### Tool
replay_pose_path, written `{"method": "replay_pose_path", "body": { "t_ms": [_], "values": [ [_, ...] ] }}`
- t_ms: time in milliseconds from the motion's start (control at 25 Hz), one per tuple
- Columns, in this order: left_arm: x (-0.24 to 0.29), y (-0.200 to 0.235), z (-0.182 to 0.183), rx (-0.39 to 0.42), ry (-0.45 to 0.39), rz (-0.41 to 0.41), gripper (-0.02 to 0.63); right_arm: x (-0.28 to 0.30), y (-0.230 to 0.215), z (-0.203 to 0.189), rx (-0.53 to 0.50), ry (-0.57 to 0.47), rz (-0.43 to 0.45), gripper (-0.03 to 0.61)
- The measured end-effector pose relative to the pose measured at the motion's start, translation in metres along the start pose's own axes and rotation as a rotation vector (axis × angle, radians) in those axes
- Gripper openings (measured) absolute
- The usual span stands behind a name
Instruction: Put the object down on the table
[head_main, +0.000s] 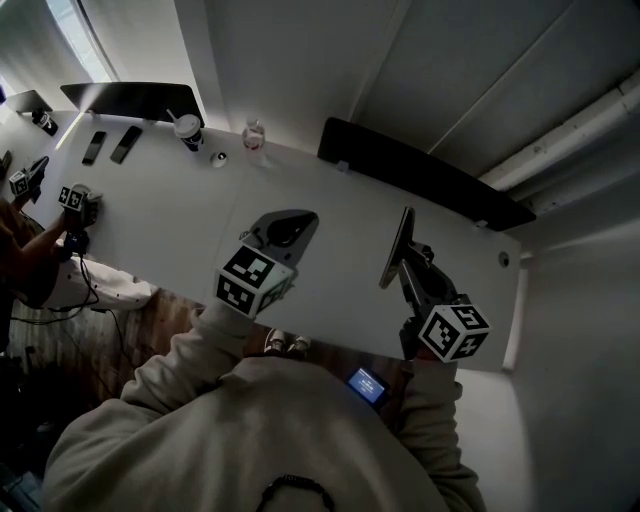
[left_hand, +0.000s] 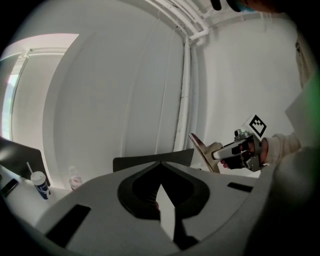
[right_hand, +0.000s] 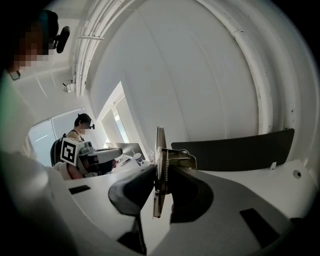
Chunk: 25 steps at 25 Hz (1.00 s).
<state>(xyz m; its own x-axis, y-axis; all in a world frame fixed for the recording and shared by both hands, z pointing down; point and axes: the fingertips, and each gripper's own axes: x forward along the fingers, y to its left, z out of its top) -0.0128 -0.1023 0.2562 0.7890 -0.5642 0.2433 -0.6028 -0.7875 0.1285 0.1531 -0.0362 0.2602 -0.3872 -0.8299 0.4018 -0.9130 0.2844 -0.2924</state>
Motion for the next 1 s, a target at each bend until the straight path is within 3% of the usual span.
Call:
{"method": "replay_pose_path", "body": {
  "t_ms": [800,1000],
  "values": [
    [0.011,0.013,-0.071,-0.089,0.125,0.015,-0.005,0.027,-0.008,-0.063,0.069,0.115,-0.01,0.103],
    [0.017,0.007,-0.086,-0.11,0.138,-0.013,-0.005,0.029,-0.016,-0.077,0.091,0.141,-0.009,0.102]
  ]
}}
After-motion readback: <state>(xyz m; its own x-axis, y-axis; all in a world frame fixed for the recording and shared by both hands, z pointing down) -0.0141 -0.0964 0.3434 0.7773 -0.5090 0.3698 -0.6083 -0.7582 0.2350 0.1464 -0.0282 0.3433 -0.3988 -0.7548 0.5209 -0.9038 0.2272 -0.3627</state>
